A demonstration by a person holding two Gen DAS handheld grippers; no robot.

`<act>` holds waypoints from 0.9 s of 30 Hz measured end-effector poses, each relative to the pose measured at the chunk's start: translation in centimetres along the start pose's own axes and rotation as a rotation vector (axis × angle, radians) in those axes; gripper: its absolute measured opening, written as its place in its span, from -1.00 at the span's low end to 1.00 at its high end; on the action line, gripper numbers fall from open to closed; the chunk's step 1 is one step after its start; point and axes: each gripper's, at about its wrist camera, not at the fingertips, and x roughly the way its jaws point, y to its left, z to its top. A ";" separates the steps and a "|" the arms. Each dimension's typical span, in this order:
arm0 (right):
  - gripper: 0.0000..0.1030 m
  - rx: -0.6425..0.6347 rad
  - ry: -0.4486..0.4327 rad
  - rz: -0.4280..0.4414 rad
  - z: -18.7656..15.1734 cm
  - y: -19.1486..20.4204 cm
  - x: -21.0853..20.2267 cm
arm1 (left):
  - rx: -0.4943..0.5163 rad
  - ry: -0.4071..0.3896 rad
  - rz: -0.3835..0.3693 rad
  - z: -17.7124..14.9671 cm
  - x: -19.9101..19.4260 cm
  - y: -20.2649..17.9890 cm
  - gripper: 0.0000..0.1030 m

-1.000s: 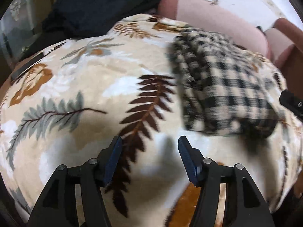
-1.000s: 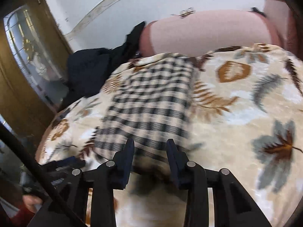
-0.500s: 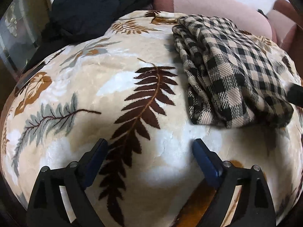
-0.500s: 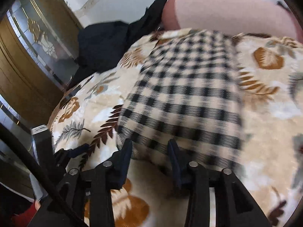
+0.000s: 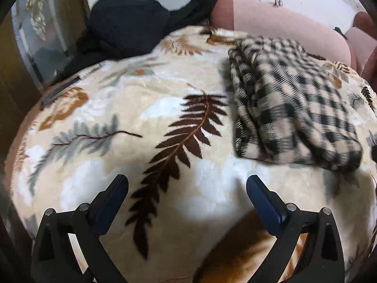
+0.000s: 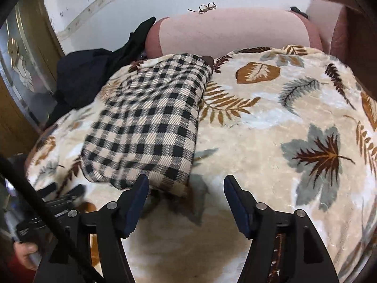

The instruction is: Fold large clothes

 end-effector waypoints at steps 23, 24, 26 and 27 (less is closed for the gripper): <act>0.57 -0.168 0.033 -0.133 -2.9 4.1 1.0 | -0.037 0.003 -0.078 -1.7 -3.1 0.0 0.95; 0.57 -0.168 0.039 -0.135 -3.0 4.1 1.2 | -0.037 0.006 -0.080 -1.7 -3.1 -0.1 0.95; 0.57 -0.170 0.047 -0.139 -3.1 4.1 1.4 | -0.034 0.012 -0.086 -1.8 -2.9 -0.1 0.95; 0.57 -0.171 0.049 -0.143 -3.1 4.1 1.5 | -0.033 0.013 -0.088 -1.8 -2.9 -0.2 0.95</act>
